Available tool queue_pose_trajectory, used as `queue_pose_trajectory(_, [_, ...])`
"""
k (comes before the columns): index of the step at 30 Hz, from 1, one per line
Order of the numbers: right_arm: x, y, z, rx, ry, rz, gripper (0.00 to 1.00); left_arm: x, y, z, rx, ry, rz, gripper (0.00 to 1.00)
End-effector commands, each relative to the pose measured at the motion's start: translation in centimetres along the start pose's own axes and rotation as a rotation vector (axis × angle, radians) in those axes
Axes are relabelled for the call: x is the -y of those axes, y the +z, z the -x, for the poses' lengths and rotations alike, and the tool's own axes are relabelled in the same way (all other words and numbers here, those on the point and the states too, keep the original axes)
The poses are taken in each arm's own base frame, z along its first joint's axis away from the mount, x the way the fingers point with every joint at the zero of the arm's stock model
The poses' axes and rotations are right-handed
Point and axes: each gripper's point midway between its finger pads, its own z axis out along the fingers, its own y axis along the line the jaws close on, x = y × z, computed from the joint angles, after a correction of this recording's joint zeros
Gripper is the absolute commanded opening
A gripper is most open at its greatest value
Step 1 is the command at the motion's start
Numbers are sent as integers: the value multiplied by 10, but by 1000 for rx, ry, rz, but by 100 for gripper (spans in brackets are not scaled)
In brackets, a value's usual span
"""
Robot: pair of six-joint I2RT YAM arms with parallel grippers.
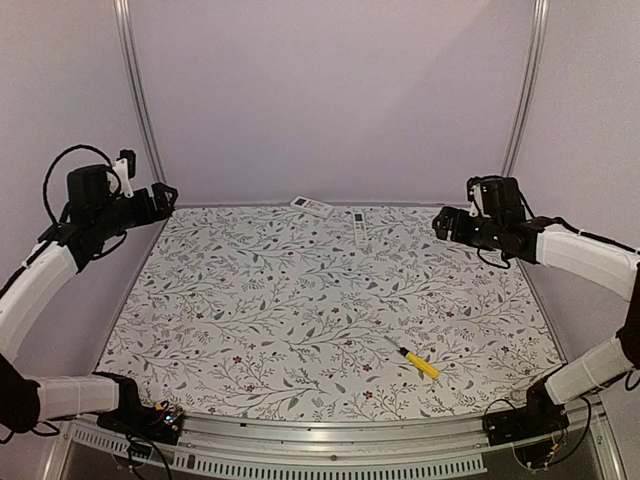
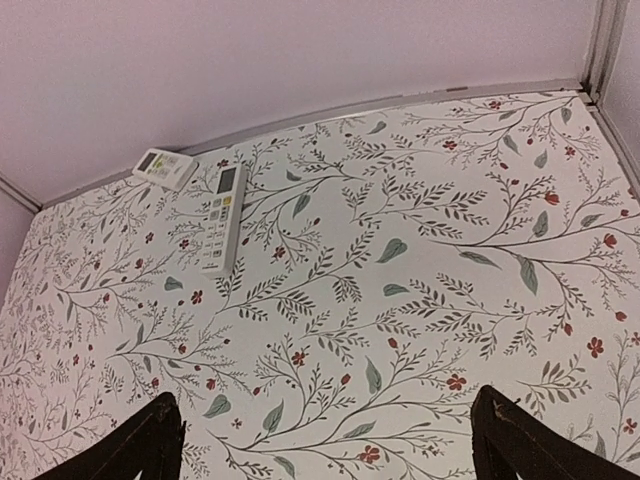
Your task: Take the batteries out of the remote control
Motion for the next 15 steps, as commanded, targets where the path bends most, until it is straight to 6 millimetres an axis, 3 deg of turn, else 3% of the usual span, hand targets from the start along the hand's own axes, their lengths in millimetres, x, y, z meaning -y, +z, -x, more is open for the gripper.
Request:
queue_pose_trajectory(1, [-29, 33, -15, -83, -58, -54, 99, -5, -4, -4, 1, 14, 24, 100])
queue_pose_trajectory(9, [-101, 117, -56, -222, -164, -73, 99, -3, -4, -11, -11, 23, 7, 100])
queue_pose_trajectory(12, [-126, 144, -61, -230, -197, -67, 98, -4, -4, -11, -12, 29, 13, 100])
queue_pose_trajectory(15, [-139, 168, -75, -250, -222, -62, 94, -7, -5, -10, -9, 32, 26, 100])
